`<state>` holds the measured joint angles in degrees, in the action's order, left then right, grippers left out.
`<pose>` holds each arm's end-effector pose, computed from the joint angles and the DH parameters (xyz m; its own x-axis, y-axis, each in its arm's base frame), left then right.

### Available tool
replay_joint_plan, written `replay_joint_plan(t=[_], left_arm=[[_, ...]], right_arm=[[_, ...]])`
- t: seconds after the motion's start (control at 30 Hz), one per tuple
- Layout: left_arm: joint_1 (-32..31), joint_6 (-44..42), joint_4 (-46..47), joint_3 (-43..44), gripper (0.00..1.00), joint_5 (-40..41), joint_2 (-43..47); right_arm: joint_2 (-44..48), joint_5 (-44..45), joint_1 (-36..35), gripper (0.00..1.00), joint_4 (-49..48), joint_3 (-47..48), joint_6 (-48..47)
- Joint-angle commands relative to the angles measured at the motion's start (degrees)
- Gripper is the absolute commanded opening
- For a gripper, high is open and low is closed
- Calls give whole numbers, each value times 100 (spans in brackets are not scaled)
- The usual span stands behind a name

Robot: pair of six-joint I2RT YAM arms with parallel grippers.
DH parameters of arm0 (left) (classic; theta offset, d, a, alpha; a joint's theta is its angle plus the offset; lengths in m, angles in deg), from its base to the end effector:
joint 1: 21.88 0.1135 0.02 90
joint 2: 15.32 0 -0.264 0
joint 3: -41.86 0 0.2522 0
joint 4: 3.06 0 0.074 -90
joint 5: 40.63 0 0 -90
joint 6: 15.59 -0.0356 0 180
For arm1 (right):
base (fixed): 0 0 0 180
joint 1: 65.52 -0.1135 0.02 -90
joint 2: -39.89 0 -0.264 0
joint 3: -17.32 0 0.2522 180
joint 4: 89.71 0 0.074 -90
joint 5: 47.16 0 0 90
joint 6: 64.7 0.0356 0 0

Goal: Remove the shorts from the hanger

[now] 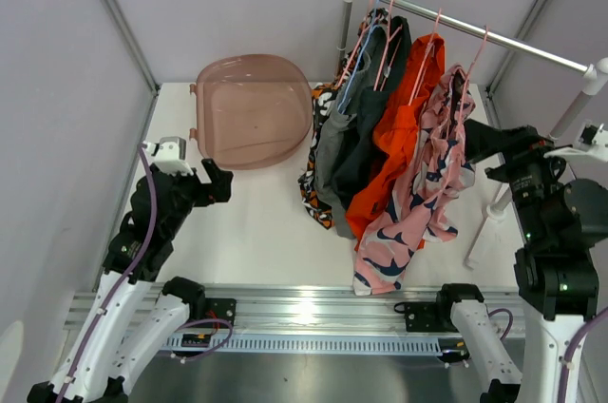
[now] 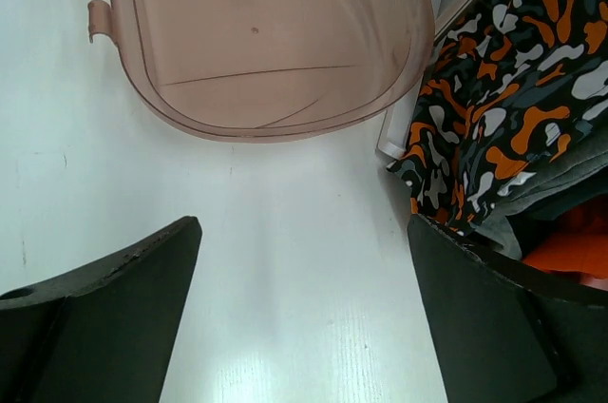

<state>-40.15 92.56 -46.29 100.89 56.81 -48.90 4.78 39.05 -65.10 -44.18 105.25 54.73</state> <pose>0.1267 -0.0370 0.3345 -0.3359 -0.2144 -0.9172 0.0938 0.9613 -0.2591 0.0651 0.0019 0.4802 0.0819 0.4897 -0.8680 -0.1131 0.8699 0.4801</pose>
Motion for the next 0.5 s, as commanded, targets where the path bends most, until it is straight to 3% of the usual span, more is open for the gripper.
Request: replay_joint_plan(t=[0.0, 0.13, 0.3, 0.47], left_arm=[[-28, -172, 47, 7, 97, -111, 19], [-37, -172, 21, 16, 97, -208, -43], [-64, -180, 47, -1, 97, -349, 1], [-64, -189, 56, -1, 97, -366, 45]], right_arm=[[-206, -473, -25, 99, -854, 212, -201], [-575, -404, -25, 99, -944, 405, -385], [-1636, -158, -25, 82, -524, 939, -605], [-2333, 562, -508, 79, -189, 1337, -930]])
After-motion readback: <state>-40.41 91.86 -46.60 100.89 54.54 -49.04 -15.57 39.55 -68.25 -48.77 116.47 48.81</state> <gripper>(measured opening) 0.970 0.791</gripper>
